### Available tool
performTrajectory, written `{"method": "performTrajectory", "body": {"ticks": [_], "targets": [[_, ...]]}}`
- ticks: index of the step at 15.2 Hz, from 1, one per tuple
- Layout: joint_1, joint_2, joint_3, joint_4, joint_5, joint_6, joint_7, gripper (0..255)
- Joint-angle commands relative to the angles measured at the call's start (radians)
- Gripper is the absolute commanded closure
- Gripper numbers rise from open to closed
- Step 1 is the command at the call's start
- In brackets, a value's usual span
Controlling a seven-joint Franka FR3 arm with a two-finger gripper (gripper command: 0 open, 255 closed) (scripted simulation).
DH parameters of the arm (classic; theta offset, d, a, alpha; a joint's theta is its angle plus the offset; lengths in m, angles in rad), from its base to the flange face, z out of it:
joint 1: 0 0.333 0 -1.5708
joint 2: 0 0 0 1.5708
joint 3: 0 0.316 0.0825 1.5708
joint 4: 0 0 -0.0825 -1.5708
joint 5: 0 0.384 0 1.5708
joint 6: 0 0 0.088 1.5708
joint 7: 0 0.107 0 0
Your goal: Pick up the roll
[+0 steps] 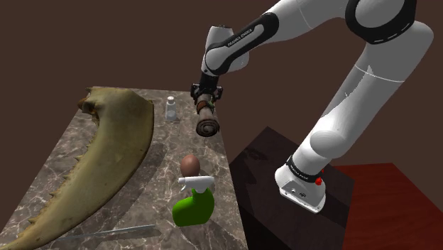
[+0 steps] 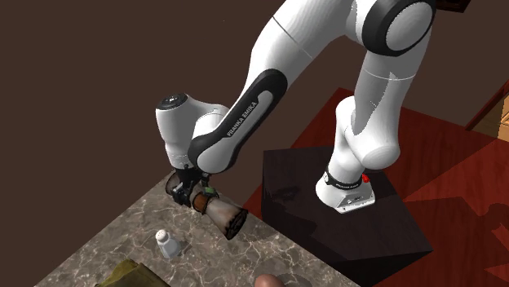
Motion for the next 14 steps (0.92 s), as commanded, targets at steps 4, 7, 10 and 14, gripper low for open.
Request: {"method": "performTrajectory", "body": {"ticks": [4, 7, 10, 14], "targets": [[-0.001, -0.047, -0.001, 0.015, -0.001, -0.062, 0.004, 255], [-0.002, -0.074, -0.002, 0.029, -0.002, -0.102, 0.008, 255], [-0.003, -0.099, -0.003, 0.045, -0.004, -0.143, 0.011, 255], [-0.004, -0.124, -0.004, 0.063, -0.005, -0.186, 0.014, 255]]}}
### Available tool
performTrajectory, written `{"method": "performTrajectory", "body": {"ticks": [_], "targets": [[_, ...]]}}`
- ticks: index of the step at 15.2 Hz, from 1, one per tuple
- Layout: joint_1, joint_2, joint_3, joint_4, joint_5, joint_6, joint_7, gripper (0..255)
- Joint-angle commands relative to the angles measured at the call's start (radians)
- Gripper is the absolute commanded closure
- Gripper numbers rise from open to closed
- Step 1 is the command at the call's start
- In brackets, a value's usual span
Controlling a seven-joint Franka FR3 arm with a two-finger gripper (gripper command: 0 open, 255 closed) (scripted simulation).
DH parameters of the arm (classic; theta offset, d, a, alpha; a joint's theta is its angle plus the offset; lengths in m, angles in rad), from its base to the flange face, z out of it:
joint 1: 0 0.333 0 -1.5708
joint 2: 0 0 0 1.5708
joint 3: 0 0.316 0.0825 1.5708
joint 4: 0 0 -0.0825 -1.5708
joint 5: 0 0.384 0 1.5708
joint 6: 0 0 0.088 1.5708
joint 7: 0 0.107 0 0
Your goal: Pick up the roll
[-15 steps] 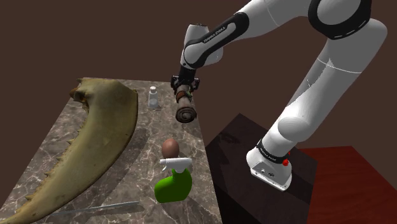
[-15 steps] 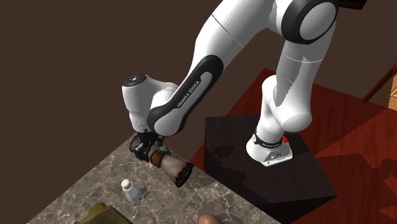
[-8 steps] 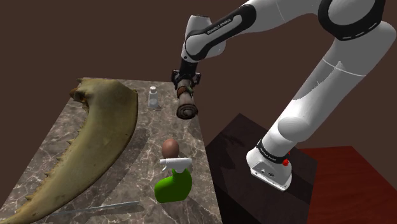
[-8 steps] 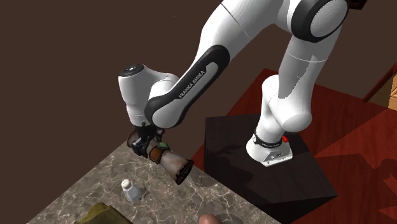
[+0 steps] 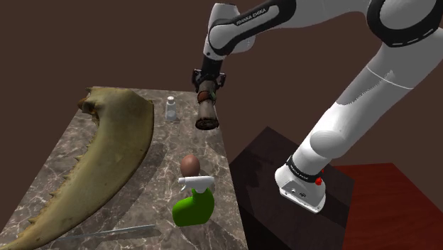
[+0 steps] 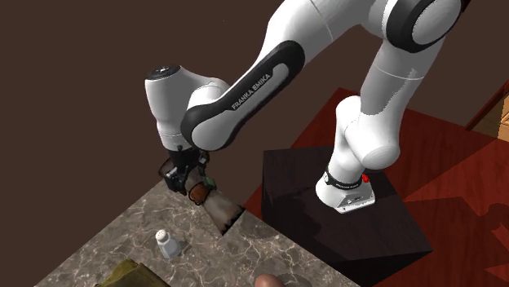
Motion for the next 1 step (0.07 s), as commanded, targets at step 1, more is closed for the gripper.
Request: {"method": "performTrajectory", "body": {"ticks": [1], "targets": [[-0.001, -0.003, -0.001, 0.006, -0.001, -0.008, 0.0, 255]]}}
